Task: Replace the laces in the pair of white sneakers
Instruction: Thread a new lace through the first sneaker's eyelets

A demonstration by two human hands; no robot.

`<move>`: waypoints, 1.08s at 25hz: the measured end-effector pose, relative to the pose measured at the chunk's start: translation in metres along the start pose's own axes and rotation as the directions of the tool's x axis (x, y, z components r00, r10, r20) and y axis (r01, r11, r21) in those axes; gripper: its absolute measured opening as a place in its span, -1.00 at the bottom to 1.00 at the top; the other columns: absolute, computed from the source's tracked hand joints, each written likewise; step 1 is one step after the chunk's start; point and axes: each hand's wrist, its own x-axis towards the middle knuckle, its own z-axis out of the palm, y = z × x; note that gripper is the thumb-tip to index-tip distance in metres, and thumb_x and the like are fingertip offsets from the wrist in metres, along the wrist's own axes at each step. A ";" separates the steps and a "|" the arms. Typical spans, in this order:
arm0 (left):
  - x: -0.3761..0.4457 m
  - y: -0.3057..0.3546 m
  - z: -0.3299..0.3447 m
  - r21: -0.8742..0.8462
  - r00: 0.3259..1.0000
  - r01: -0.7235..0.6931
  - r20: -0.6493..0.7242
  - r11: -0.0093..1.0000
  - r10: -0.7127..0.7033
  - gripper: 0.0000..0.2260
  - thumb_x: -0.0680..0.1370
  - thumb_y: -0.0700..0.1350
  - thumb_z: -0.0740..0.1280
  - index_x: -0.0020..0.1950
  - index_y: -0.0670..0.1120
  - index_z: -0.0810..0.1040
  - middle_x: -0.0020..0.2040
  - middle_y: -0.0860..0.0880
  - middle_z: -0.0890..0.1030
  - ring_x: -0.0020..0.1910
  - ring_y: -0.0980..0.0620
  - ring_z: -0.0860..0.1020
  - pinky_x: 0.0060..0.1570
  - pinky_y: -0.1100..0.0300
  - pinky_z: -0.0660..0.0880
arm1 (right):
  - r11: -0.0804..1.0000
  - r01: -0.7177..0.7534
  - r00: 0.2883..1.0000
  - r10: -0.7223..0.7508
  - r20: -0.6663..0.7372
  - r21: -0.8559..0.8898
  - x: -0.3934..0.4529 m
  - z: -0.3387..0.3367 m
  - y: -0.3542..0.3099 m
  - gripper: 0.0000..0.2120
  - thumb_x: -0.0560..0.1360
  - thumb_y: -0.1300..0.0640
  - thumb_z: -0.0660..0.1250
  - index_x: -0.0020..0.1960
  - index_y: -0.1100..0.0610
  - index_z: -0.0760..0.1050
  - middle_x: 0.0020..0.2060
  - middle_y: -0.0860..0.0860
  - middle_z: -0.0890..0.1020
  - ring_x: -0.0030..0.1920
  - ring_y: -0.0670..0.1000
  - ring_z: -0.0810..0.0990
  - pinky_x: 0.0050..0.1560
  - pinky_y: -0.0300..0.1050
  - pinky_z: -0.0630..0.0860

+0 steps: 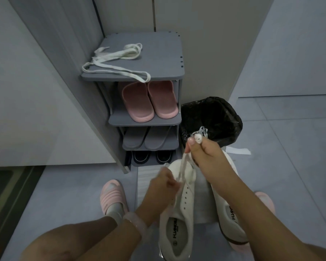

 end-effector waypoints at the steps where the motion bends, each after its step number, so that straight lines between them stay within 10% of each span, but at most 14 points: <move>1: 0.006 0.003 -0.003 -0.052 0.998 0.028 -0.057 0.998 -0.031 -0.79 0.48 -0.19 0.38 0.02 0.00 0.42 -0.33 0.02 0.56 -0.41 0.32 0.48 -0.32 0.50 0.39 | 1.000 -0.002 0.997 0.000 0.080 0.023 -0.003 0.001 -0.003 -0.69 0.60 0.12 0.12 -0.30 0.09 0.44 -0.60 -0.13 0.34 -0.51 -0.18 0.30 -0.42 -0.39 0.25; 5: 0.018 0.014 -0.008 0.095 0.997 -0.026 0.078 0.995 0.018 -0.85 0.49 -0.26 0.32 -0.24 -0.05 0.56 -0.40 0.09 0.50 -0.40 0.24 0.45 -0.21 0.29 0.44 | 0.988 -0.095 0.958 0.058 0.282 0.121 -0.006 -0.005 -0.004 -0.77 0.59 0.14 0.15 -0.19 0.12 0.50 -0.45 -0.03 0.47 -0.41 -0.11 0.43 -0.36 -0.41 0.35; 10: 0.025 0.021 -0.026 0.202 0.981 -0.185 -0.022 0.962 0.194 -0.85 0.42 -0.33 0.31 -0.11 -0.21 0.66 -0.16 -0.09 0.66 -0.24 0.13 0.51 -0.25 0.53 0.34 | 0.817 0.013 0.885 0.259 0.387 -0.577 -0.002 -0.008 0.054 -0.62 0.53 0.15 0.27 0.34 0.00 0.36 -0.20 -0.15 0.51 -0.10 -0.11 0.49 -0.09 -0.31 0.40; 14: 0.015 0.022 -0.023 0.213 0.953 -0.297 0.012 0.931 0.302 -0.81 0.42 -0.24 0.26 -0.03 -0.12 0.59 -0.15 -0.07 0.64 -0.22 0.10 0.54 -0.20 0.41 0.37 | 0.891 -0.120 0.902 0.283 0.326 -0.439 -0.011 0.022 0.078 -0.83 0.57 0.22 0.18 -0.14 0.03 0.44 -0.28 -0.16 0.49 -0.20 -0.12 0.45 -0.18 -0.31 0.34; 17: 0.009 0.014 -0.027 0.349 0.982 -0.179 0.007 0.920 0.189 -0.84 0.52 -0.16 0.28 0.09 -0.10 0.46 -0.09 -0.07 0.61 -0.12 0.04 0.54 -0.14 0.25 0.40 | 0.878 -0.223 0.927 0.326 0.187 -0.423 -0.005 0.025 0.093 -0.82 0.57 0.23 0.15 -0.08 0.23 0.51 -0.13 0.08 0.63 -0.11 0.05 0.55 -0.15 -0.18 0.40; 21: -0.004 0.000 -0.009 0.304 0.863 -0.429 0.416 0.851 0.286 -0.78 0.54 -0.21 0.25 0.14 -0.18 0.58 0.17 -0.06 0.58 0.14 -0.01 0.51 0.00 0.33 0.32 | 0.877 -0.240 0.936 0.324 0.141 -0.417 -0.004 0.028 0.087 -0.84 0.55 0.28 0.14 -0.17 0.17 0.43 -0.34 -0.05 0.47 -0.23 0.02 0.46 -0.38 -0.34 0.28; 27: -0.013 -0.012 0.009 0.430 0.871 -0.448 0.410 0.784 0.272 -0.72 0.62 -0.14 0.12 0.22 -0.24 0.49 0.29 -0.09 0.45 0.20 -0.07 0.44 0.03 0.29 0.28 | 0.878 -0.136 0.975 0.200 0.093 -0.460 -0.008 0.035 0.078 -0.79 0.58 0.24 0.12 0.09 0.27 0.48 -0.06 0.06 0.62 -0.06 0.02 0.56 -0.11 -0.20 0.40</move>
